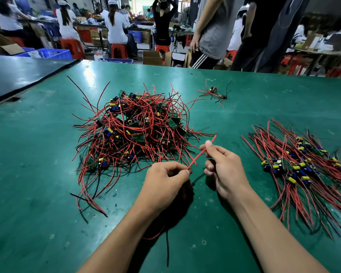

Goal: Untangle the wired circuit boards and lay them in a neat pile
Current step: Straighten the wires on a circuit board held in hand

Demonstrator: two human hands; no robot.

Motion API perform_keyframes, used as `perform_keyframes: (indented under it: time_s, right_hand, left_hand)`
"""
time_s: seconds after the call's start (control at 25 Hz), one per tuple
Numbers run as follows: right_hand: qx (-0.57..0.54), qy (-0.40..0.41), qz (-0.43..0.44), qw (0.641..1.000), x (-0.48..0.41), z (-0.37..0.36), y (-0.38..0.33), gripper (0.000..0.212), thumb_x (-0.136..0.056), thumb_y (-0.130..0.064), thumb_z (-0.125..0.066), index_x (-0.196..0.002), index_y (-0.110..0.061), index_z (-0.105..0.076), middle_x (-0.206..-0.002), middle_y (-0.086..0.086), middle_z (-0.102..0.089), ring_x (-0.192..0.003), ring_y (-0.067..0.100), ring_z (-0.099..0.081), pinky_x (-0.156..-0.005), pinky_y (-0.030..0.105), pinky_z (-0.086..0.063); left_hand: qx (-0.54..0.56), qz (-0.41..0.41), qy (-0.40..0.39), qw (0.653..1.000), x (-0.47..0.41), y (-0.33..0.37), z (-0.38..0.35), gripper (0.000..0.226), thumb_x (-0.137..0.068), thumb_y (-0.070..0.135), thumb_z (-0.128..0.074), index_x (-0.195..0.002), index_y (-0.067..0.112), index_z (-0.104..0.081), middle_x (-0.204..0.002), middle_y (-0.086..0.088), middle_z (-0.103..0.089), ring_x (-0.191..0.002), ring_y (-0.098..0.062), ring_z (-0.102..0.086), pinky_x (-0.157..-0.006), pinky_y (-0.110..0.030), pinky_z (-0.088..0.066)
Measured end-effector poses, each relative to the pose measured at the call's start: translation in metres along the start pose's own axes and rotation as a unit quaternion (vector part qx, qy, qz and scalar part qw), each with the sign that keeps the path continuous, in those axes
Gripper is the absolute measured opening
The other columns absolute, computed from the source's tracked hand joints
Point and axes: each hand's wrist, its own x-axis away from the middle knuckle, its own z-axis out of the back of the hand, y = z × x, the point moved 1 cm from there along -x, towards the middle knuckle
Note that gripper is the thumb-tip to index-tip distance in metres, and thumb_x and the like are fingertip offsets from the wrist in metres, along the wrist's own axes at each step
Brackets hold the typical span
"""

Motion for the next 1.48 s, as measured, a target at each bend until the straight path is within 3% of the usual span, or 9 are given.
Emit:
perform_keyframes:
  time_s: [0.28, 0.48, 0.68, 0.8, 0.96, 1.08, 1.16, 1.32, 1.48]
  right_hand:
    - [0.074, -0.238, -0.105, 0.963, 0.020, -0.004, 0.004, 0.022, -0.087, -0.029, -0.076, -0.102, -0.013, -0.076, -0.067, 0.008, -0.063, -0.049, 0.014, -0.056, -0.040, 0.019, -0.037]
    - [0.071, -0.142, -0.090, 0.983, 0.016, -0.008, 0.005, 0.024, -0.071, -0.038, -0.082, -0.077, -0.016, -0.073, -0.060, 0.002, -0.047, -0.045, 0.008, -0.036, -0.041, 0.017, -0.026]
    - [-0.029, -0.030, -0.052, 0.998, 0.004, -0.004, -0.002, 0.010, -0.090, -0.008, -0.070, -0.084, -0.002, -0.065, -0.061, -0.004, -0.061, -0.039, 0.003, -0.034, -0.037, 0.015, -0.027]
    - [-0.078, 0.025, -0.063, 0.995, -0.004, 0.004, -0.009, 0.013, -0.094, -0.010, -0.065, -0.084, -0.002, -0.063, -0.059, -0.005, -0.061, -0.037, 0.003, -0.033, -0.036, 0.015, -0.026]
    - [-0.257, 0.030, -0.210, 0.943, -0.006, 0.009, -0.018, 0.035, -0.097, -0.014, -0.058, -0.064, -0.003, -0.057, -0.059, -0.001, -0.039, -0.028, 0.004, -0.028, -0.028, 0.016, -0.022]
    - [-0.323, 0.005, -0.257, 0.911, -0.005, 0.010, -0.021, 0.038, -0.097, -0.011, -0.053, -0.060, -0.004, -0.055, -0.062, 0.001, -0.038, -0.026, 0.003, -0.029, -0.025, 0.015, -0.023]
    - [-0.298, 0.009, -0.237, 0.925, -0.003, 0.008, -0.018, 0.035, -0.098, -0.015, -0.056, -0.065, -0.004, -0.057, -0.063, 0.000, -0.039, -0.029, 0.003, -0.031, -0.027, 0.015, -0.025]
    - [-0.099, 0.000, -0.125, 0.987, 0.001, 0.002, -0.010, 0.039, -0.084, -0.047, -0.070, -0.085, -0.007, -0.071, -0.063, -0.003, -0.056, -0.042, 0.004, -0.038, -0.037, 0.016, -0.030]
    - [0.096, -0.122, -0.103, 0.983, 0.012, -0.001, 0.000, 0.048, -0.068, -0.057, -0.081, -0.090, -0.015, -0.077, -0.083, 0.002, -0.066, -0.058, 0.016, -0.051, -0.046, 0.020, -0.032]
  left_hand:
    - [0.145, 0.042, 0.000, 0.989, 0.000, 0.004, 0.000, 0.025, -0.100, 0.014, -0.053, -0.085, -0.001, -0.066, -0.061, -0.011, -0.061, -0.041, -0.020, -0.050, -0.044, -0.034, -0.049]
    - [0.094, 0.026, -0.024, 0.995, 0.001, 0.007, 0.002, 0.024, -0.098, 0.015, -0.056, -0.082, 0.000, -0.067, -0.056, -0.003, -0.059, -0.040, -0.015, -0.045, -0.040, -0.018, -0.035]
    - [0.007, 0.001, -0.072, 0.997, 0.004, 0.007, 0.000, 0.023, -0.097, 0.013, -0.058, -0.080, 0.000, -0.068, -0.057, -0.004, -0.058, -0.040, -0.013, -0.044, -0.042, -0.019, -0.034]
    - [-0.034, -0.013, -0.085, 0.996, 0.005, 0.007, -0.002, 0.021, -0.095, 0.014, -0.059, -0.078, 0.007, -0.070, -0.058, -0.007, -0.058, -0.041, -0.013, -0.047, -0.043, -0.018, -0.036]
    - [-0.065, -0.030, -0.078, 0.994, 0.007, 0.006, -0.005, 0.022, -0.094, 0.017, -0.060, -0.074, 0.014, -0.069, -0.058, -0.005, -0.059, -0.042, -0.014, -0.050, -0.046, -0.019, -0.038]
    - [-0.057, -0.029, -0.076, 0.995, 0.006, 0.005, -0.004, 0.022, -0.094, 0.015, -0.061, -0.073, 0.015, -0.069, -0.055, 0.000, -0.060, -0.041, -0.015, -0.050, -0.045, -0.018, -0.039]
    - [-0.053, -0.025, -0.070, 0.996, 0.006, 0.005, -0.004, 0.022, -0.094, 0.014, -0.061, -0.073, 0.013, -0.069, -0.054, -0.001, -0.060, -0.040, -0.015, -0.051, -0.045, -0.019, -0.039]
    - [0.036, 0.010, -0.018, 0.999, 0.003, 0.005, 0.000, 0.021, -0.095, 0.012, -0.059, -0.080, 0.002, -0.069, -0.057, -0.006, -0.065, -0.044, -0.017, -0.056, -0.044, -0.021, -0.044]
    - [0.213, 0.070, 0.021, 0.974, 0.000, 0.009, 0.004, 0.016, -0.099, 0.010, -0.053, -0.090, 0.003, -0.065, -0.074, -0.017, -0.071, -0.053, -0.024, -0.066, -0.049, -0.028, -0.055]
